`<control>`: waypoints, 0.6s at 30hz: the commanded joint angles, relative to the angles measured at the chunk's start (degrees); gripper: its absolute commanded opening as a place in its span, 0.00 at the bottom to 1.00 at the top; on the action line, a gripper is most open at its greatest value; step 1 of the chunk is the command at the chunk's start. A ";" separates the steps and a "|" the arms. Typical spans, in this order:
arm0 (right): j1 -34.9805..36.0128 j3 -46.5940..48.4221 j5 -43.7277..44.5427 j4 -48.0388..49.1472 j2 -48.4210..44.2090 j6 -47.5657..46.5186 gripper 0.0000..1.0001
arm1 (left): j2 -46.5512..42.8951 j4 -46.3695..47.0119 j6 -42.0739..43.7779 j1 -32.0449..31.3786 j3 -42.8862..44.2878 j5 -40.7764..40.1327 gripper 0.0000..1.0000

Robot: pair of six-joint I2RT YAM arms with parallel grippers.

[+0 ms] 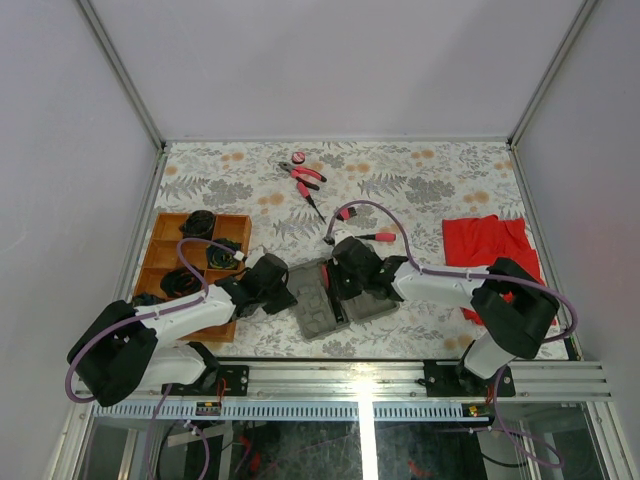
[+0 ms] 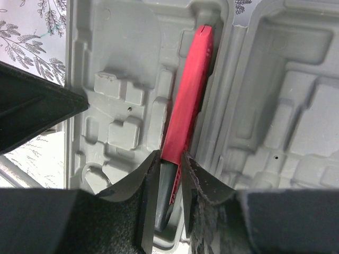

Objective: Sort the tools into containers
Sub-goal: Adjust the utility knife in the storage box.

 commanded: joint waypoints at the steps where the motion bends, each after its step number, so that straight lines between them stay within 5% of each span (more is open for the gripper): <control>1: -0.23 3.78 0.52 -1.95 1.39 -0.96 0.27 | -0.64 3.60 -0.37 -0.12 -0.14 0.04 0.00; 18: 2.64 8.23 4.59 -8.01 5.45 -3.74 0.15 | -0.11 3.82 -0.37 -0.12 -0.06 0.31 0.00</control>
